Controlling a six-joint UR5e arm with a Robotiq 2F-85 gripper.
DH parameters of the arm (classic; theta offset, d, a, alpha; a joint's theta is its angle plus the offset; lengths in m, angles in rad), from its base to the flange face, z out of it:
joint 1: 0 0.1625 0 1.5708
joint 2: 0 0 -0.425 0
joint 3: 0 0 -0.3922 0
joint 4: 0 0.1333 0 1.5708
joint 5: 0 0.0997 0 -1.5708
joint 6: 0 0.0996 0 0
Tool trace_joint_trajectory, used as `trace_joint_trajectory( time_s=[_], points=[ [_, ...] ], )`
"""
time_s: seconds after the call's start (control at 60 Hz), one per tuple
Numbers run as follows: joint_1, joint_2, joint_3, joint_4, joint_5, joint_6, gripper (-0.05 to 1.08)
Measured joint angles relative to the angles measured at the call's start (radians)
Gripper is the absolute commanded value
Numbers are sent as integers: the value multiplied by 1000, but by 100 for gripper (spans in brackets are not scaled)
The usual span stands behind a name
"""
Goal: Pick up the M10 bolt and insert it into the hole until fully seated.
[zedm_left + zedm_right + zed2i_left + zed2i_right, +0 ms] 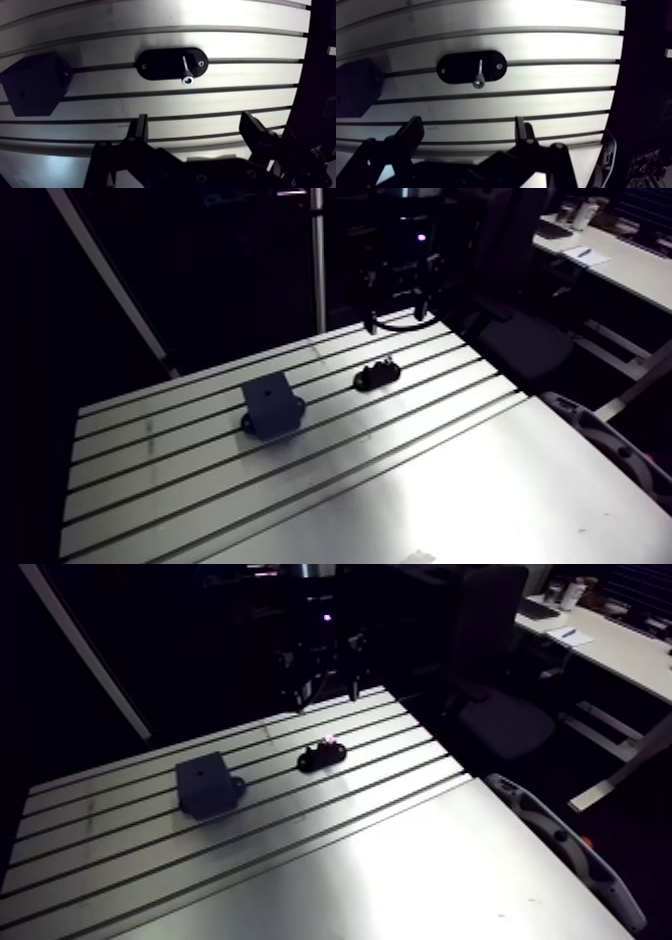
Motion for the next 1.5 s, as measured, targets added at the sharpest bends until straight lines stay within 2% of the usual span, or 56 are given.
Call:
trace_joint_trajectory(
  time_s=[0.217,0.55,1.1,1.5],
  points=[
    [-4,15,18,-48,3,-2,4],
    [-7,33,34,-80,2,-5,29],
    [-8,65,35,-99,2,-23,37],
    [-7,68,43,-102,7,-22,38]
  ],
)
